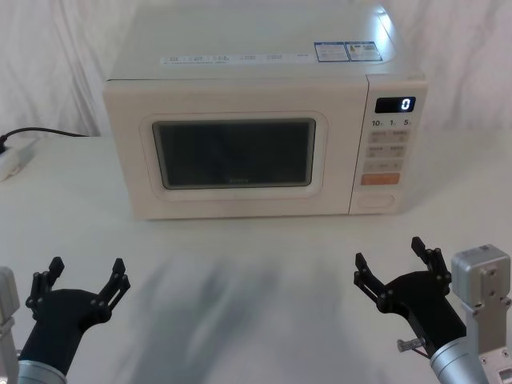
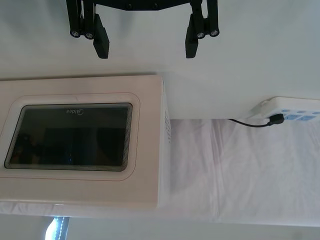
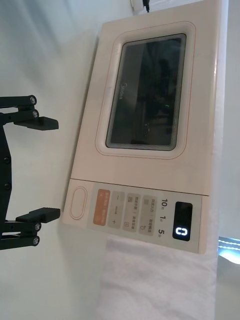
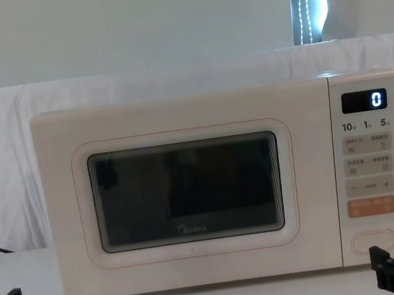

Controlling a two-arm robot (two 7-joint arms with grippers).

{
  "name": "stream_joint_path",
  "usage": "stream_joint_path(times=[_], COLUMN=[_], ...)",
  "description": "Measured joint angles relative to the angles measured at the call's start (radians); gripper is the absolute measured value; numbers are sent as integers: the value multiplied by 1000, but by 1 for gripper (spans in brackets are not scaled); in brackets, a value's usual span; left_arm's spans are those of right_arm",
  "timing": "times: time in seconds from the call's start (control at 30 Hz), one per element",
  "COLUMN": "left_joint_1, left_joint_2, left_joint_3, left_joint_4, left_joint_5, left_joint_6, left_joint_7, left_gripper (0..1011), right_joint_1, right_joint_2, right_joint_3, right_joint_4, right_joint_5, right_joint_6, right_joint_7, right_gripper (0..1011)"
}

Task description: Press the button to open the microwave door with one hand; close the microwave door with the other hand.

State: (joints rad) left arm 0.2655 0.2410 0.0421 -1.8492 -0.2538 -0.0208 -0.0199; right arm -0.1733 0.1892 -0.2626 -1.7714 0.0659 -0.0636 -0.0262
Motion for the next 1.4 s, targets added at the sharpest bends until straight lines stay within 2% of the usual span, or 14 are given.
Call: stream_joint_path(times=[1.4], left_joint_1=[0], left_joint_2=[0], left_joint_3=[0], left_joint_4=[0], left_joint_5=[0], left_joint_6=[0], left_joint_7=[0], left_gripper=[1001], right_joint_1=[0], right_joint_2=[0], right_joint_3=[0], right_joint_4=[0], right_joint_5=[0], right_joint_6=[0], right_joint_7=[0], right_gripper=[1002])
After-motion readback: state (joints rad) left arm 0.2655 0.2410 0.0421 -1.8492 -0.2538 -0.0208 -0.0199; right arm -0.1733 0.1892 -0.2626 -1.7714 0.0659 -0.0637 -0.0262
